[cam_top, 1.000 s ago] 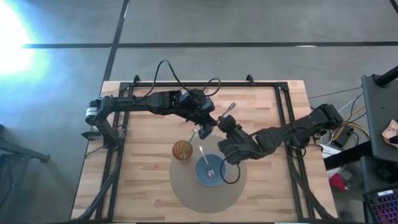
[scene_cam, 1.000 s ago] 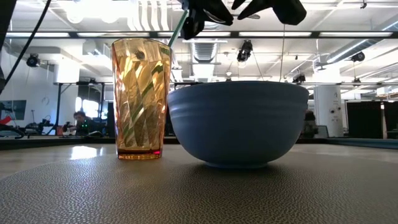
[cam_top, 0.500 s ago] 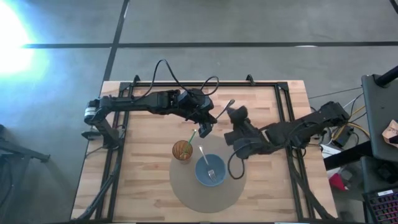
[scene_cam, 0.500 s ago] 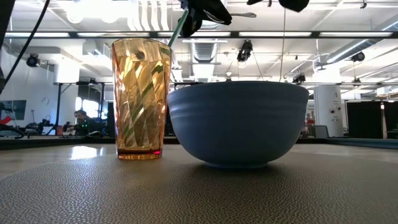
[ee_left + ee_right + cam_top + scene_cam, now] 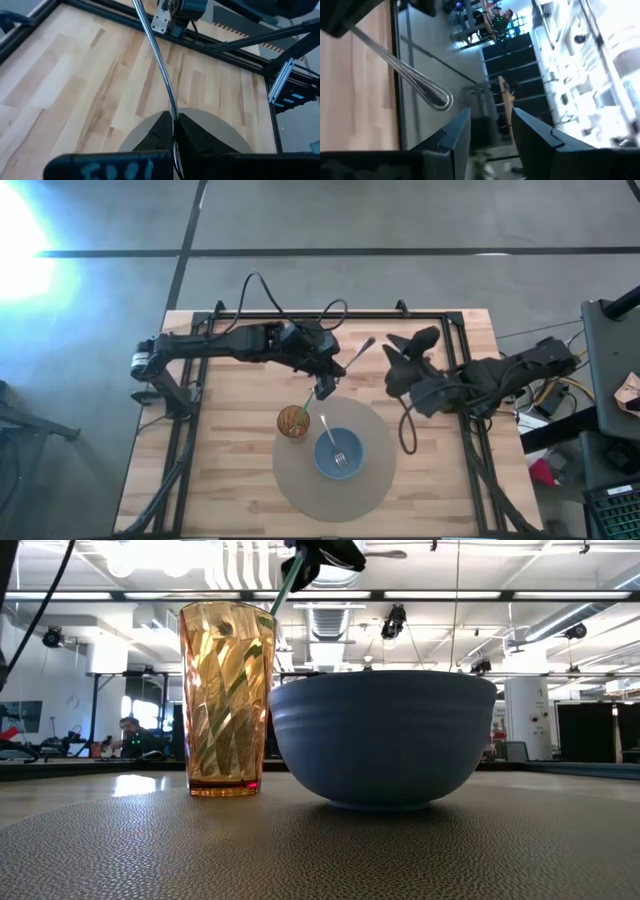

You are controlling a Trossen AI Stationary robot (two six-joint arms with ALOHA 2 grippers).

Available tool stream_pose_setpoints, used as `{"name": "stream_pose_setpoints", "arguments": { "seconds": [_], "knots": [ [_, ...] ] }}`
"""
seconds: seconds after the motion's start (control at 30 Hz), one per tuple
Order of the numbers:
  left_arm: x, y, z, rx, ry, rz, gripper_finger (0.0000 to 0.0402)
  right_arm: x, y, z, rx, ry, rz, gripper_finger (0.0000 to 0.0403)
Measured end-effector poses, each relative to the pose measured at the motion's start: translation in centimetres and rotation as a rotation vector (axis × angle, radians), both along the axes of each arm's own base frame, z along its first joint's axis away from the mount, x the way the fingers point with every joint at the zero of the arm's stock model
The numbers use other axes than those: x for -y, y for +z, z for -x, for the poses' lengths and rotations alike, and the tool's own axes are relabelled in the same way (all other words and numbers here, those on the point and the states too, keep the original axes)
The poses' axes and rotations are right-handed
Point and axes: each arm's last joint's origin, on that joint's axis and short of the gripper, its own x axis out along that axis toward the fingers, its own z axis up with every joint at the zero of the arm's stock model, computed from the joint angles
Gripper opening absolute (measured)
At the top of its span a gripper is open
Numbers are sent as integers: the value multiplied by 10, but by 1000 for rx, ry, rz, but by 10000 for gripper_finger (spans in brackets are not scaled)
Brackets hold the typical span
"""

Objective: Pick & Place Utensil
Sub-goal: Put the spoon into the bowl on the place mat

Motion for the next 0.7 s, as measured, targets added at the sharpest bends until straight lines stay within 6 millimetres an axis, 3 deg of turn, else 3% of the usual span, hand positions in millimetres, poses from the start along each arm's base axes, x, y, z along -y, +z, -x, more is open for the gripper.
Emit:
{"name": "stream_pose_setpoints", "arguments": {
  "seconds": [0.13,0.37,0.7],
  "knots": [
    [1,9,8,23,-12,-21,6,4,2,11,111,-24,-109,140],
    [2,25,22,76,-30,-55,4,10,-9,30,158,-46,-348,134],
    [7,25,18,146,-80,-118,4,10,-30,34,205,-119,-482,148]
  ]
}}
